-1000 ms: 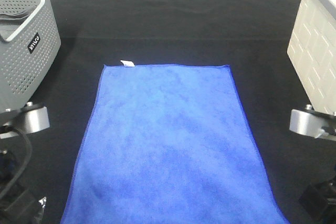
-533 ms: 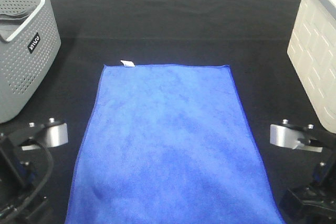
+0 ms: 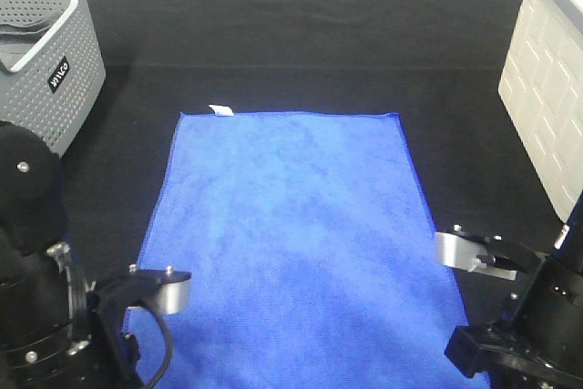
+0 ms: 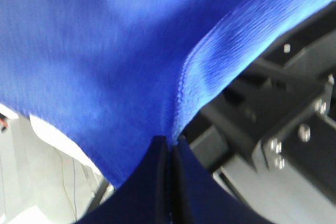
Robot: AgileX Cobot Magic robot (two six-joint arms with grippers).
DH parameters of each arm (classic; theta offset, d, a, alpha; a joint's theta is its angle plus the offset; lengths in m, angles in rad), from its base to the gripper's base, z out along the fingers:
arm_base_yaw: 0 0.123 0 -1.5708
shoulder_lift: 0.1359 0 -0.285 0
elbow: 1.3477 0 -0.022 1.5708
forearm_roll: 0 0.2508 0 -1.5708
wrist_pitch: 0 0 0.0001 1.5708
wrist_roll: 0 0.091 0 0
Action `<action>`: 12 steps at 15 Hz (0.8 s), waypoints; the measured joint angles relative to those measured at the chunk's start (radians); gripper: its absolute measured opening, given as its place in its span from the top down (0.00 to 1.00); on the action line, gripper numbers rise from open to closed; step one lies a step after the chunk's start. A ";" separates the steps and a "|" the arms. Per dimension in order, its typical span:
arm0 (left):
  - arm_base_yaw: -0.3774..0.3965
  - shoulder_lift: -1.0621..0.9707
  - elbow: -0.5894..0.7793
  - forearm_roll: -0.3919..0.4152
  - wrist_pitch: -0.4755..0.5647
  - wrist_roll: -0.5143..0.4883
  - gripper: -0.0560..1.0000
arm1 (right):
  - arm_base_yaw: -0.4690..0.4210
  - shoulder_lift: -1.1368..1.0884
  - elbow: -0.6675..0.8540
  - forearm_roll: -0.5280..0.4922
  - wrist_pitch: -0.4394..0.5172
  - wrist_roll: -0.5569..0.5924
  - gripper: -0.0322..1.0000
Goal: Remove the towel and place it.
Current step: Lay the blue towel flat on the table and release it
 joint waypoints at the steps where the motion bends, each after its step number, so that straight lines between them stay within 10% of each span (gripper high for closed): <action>1: -0.004 0.002 -0.007 0.000 -0.013 -0.002 0.95 | 0.000 0.001 0.000 0.000 0.000 0.000 0.96; 4: -0.004 0.002 -0.011 -0.003 -0.018 -0.003 0.93 | 0.000 0.001 0.000 0.001 0.009 -0.002 0.84; 8: -0.004 0.002 -0.011 -0.003 0.000 -0.037 0.36 | 0.000 0.001 0.000 0.001 0.030 -0.010 0.34; 12: -0.004 0.002 -0.041 0.002 0.082 -0.044 0.28 | -0.001 -0.028 -0.048 -0.011 0.028 -0.016 0.28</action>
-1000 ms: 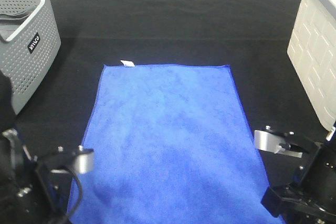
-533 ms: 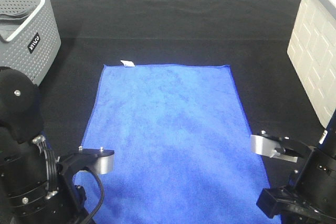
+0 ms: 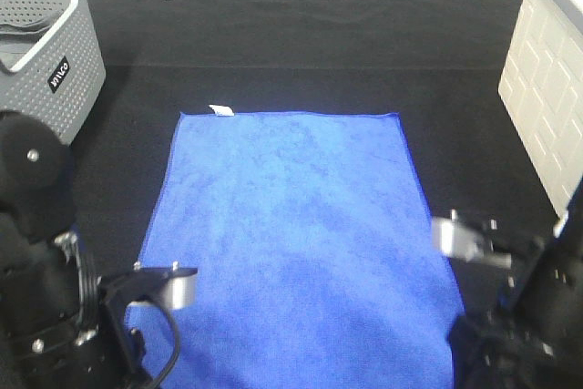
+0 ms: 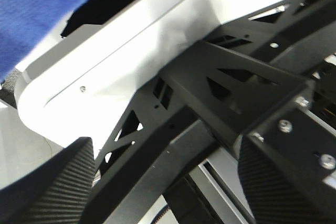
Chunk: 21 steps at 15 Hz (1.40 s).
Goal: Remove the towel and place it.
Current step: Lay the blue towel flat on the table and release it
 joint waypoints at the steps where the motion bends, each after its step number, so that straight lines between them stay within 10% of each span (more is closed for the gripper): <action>1: 0.000 0.000 -0.037 0.019 0.030 -0.003 0.28 | 0.000 -0.023 -0.050 -0.017 -0.005 0.011 0.28; 7: 0.072 0.001 -0.412 0.373 0.078 -0.098 0.28 | -0.219 -0.029 -0.431 -0.125 0.005 0.057 0.28; 15: 0.449 0.282 -0.935 0.403 0.056 -0.136 0.28 | -0.270 0.377 -1.046 -0.230 0.073 0.043 0.16; 21: 0.479 0.582 -1.258 0.408 0.061 -0.165 0.21 | -0.270 0.737 -1.443 -0.288 0.136 0.043 0.16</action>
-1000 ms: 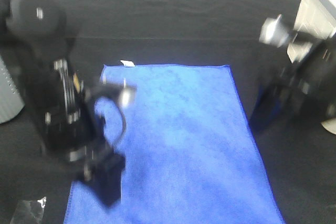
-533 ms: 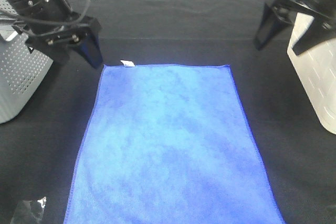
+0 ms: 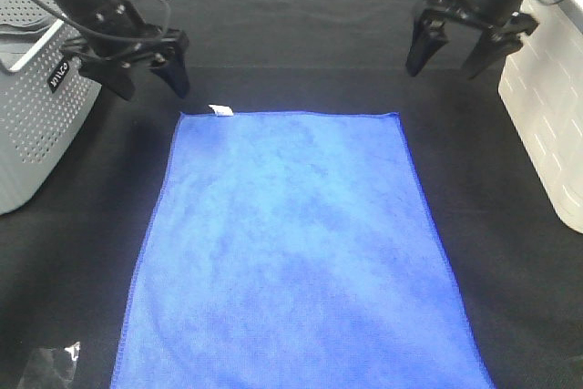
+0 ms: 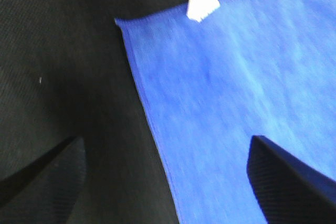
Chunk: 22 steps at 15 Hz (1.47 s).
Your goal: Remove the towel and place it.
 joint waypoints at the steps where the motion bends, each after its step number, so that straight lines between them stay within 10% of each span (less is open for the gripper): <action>1: 0.000 0.043 -0.042 0.003 0.001 -0.007 0.20 | 0.000 0.047 -0.038 0.000 0.000 0.000 0.16; 6: 0.023 0.220 -0.238 0.003 0.072 -0.019 0.19 | 0.000 0.214 -0.120 -0.004 0.001 -0.028 0.16; 22: 0.041 0.300 -0.274 -0.015 0.100 -0.023 0.20 | -0.001 0.285 -0.144 0.007 -0.011 -0.026 0.16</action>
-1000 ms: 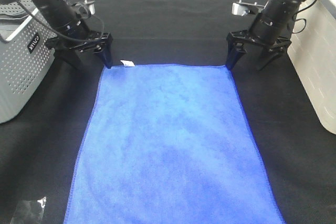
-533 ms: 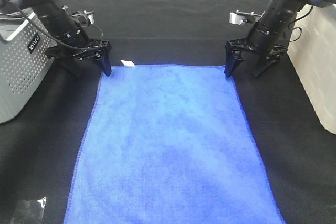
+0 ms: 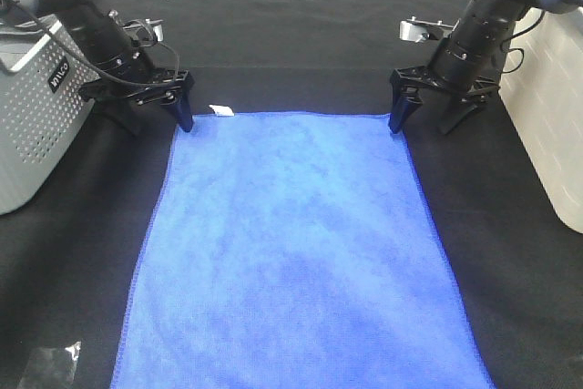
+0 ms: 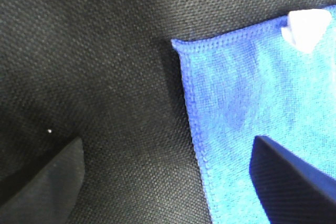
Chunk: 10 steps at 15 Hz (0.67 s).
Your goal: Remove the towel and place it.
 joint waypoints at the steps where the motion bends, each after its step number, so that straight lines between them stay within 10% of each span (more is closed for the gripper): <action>1: 0.000 0.000 -0.001 -0.001 0.000 0.000 0.20 | 0.000 0.000 0.000 0.000 -0.001 0.000 0.16; 10: -0.137 0.005 -0.001 -0.018 -0.096 -0.007 0.20 | 0.117 0.008 0.000 0.037 -0.116 0.001 0.19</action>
